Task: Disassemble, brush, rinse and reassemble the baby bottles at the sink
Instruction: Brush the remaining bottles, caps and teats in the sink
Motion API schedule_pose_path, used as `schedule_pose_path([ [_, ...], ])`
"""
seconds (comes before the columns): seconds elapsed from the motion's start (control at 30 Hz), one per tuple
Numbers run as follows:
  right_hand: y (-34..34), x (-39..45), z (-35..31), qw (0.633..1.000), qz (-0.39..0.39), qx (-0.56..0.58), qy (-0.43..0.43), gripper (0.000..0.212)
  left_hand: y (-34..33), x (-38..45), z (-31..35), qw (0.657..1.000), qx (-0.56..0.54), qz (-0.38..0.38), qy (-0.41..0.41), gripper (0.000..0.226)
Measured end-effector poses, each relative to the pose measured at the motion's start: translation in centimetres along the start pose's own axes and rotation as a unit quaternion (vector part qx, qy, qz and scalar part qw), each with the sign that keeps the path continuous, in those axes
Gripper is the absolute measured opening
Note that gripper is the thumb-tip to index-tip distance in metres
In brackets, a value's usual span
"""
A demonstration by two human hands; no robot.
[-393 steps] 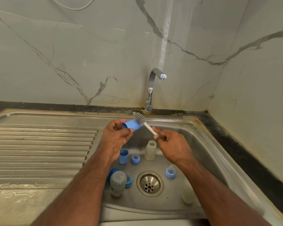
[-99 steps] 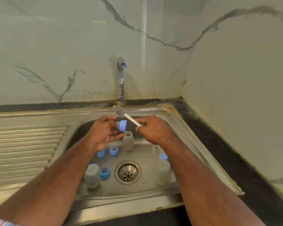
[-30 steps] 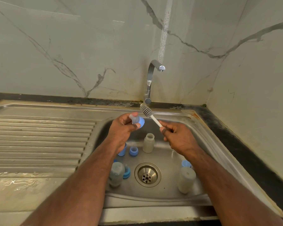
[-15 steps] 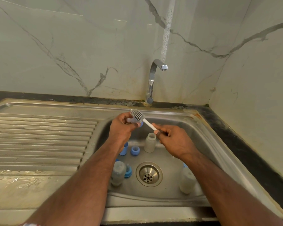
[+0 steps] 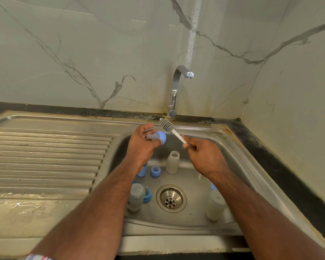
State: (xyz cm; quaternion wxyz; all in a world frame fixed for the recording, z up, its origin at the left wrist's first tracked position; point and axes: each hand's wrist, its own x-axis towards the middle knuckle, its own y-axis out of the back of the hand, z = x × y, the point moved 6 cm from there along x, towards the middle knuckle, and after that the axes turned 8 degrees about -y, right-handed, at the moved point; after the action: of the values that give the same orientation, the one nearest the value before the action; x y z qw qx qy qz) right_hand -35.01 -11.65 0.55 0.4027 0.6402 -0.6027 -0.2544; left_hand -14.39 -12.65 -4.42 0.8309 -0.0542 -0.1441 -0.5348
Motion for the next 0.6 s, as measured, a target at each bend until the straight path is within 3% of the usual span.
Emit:
schedule_pose_path([
  [0.33,-0.41,-0.34,-0.15,0.998,-0.029,0.051,0.009,0.037,0.00,-0.09,-0.42,0.997,-0.070,0.006,0.027,0.033],
  [0.6,-0.41,-0.29,-0.16,0.998,-0.028,0.053,0.010,0.037,-0.10,-0.32,-0.13,0.985,-0.159,0.021,0.069,0.031],
])
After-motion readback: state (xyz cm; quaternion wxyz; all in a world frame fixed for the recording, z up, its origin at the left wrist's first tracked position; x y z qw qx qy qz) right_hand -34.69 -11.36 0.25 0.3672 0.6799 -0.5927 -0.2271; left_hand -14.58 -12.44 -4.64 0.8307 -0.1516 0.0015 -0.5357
